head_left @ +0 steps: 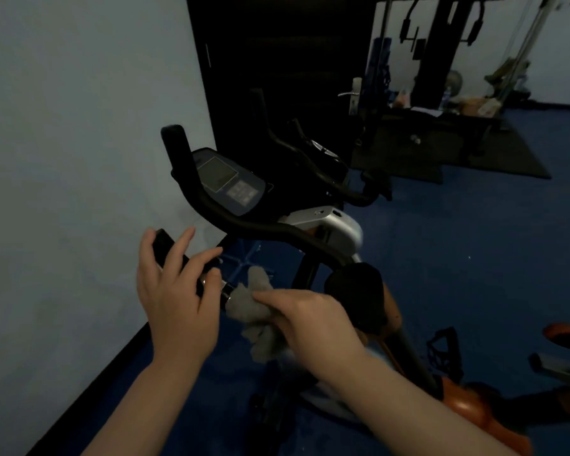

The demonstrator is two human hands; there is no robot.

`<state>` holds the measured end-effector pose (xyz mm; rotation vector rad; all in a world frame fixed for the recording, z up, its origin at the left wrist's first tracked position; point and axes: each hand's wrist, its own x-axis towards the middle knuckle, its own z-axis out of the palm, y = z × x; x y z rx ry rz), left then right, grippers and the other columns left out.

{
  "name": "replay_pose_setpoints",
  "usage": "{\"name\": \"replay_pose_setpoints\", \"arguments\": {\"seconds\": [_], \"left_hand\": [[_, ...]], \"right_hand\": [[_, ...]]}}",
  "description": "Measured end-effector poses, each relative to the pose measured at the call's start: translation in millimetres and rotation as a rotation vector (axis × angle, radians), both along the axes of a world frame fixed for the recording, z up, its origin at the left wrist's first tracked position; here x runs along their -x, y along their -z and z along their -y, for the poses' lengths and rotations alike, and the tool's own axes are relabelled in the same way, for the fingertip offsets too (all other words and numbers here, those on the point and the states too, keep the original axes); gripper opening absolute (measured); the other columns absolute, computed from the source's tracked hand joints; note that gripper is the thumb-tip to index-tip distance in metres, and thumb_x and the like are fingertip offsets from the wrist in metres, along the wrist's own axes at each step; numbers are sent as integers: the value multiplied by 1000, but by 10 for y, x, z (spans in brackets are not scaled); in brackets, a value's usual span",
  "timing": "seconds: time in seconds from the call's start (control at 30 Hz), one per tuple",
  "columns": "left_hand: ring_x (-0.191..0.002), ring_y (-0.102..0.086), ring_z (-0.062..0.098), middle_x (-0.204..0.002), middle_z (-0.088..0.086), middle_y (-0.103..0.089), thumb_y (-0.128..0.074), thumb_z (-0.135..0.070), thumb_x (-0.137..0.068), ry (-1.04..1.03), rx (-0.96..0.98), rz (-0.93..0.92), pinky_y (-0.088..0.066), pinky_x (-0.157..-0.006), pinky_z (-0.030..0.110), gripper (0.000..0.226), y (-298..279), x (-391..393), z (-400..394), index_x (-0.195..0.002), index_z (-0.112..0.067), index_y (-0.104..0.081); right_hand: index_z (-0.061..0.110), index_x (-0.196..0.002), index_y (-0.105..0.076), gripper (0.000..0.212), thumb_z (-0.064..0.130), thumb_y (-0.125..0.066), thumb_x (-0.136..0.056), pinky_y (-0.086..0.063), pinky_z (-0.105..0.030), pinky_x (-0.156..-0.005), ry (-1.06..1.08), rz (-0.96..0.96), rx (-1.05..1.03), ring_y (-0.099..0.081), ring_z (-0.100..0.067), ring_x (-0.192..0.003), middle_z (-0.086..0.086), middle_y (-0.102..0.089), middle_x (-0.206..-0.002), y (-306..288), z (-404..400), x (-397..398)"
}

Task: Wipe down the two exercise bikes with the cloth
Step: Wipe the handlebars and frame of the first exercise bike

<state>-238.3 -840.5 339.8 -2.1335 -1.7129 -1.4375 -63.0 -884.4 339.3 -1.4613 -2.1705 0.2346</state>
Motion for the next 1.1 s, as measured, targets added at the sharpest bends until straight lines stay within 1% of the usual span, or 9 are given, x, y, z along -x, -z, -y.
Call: {"name": "replay_pose_setpoints", "arguments": {"seconds": [0.1, 0.2, 0.37, 0.5, 0.6, 0.77, 0.9, 0.97, 1.1], "left_hand": [[-148, -12, 20, -149, -3, -39, -44, -25, -92, 23, 17, 55, -7, -118, 47, 32, 28, -115, 110, -111, -22, -68], [-145, -24, 14, -145, -4, -47, -38, -29, -96, 95, 97, 31, 1, -120, 41, 34, 105, -288, 210, -113, -23, -67], [-126, -44, 15, -105, -13, -67, -35, -34, -97, 83, 129, -129, -3, -120, 40, 37, 182, -314, 250, -103, -24, -70], [-92, -49, 14, -74, -13, -58, -40, -34, -95, 94, 88, -169, -5, -119, 34, 36, 107, -260, 156, -88, -23, -73], [-84, -46, 12, -66, -14, -58, -34, -40, -95, 94, 120, -180, -9, -117, 34, 44, 47, -269, 113, -78, -22, -71], [-84, -44, 8, -66, -15, -60, -25, -46, -96, 85, 137, -170, -7, -113, 25, 53, 99, -234, 35, -78, -27, -71], [-82, -42, 8, -62, -13, -58, -26, -46, -96, 76, 146, -147, -7, -112, 24, 53, 53, -271, 43, -74, -26, -71], [-79, -42, 6, -59, -17, -50, -27, -47, -96, 73, 139, -138, -8, -111, 23, 52, 39, -262, 25, -72, -29, -70], [-74, -43, 5, -55, -20, -43, -29, -46, -96, 20, 131, -137, -9, -104, 18, 50, 50, -295, -13, -69, -32, -69]], "right_hand": [[31, -125, -64, 35, 16, -56, -94, -49, -25, -91, -3, -39, -7, -63, -13, -107, 5, -69, -118, -116, 14, -161], [33, -124, -63, 33, 18, -56, -95, -50, -28, -91, -29, -70, 42, -63, -11, -105, 6, -69, -117, -194, 22, -204], [36, -115, -64, 25, 24, -58, -95, -51, -20, -87, 78, -425, 110, -59, 6, -99, 20, -66, -105, -460, -50, -453], [35, -121, -63, 28, 26, -59, -95, -52, -26, -89, 184, -524, 23, -58, 2, -102, 19, -64, -110, -597, -140, -639], [35, -119, -63, 25, 29, -58, -96, -55, -27, -85, 255, -592, 33, -60, 3, -98, 19, -65, -108, -601, -174, -714], [34, -112, -64, 18, 36, -54, -97, -56, -28, -77, 320, -697, 49, -62, 5, -87, 17, -68, -93, -450, -208, -834], [31, -109, -66, 19, 36, -52, -98, -58, -40, -83, 346, -793, 91, -66, -3, -90, 10, -70, -95, -397, -237, -881], [30, -110, -67, 20, 36, -52, -98, -57, -39, -85, 334, -824, 86, -66, -6, -93, 10, -70, -98, -468, -331, -936], [11, -104, -68, 31, 37, -51, -99, -51, -34, -85, 239, -694, -38, -61, -11, -96, 1, -63, -95, -655, -714, -1073]]}}
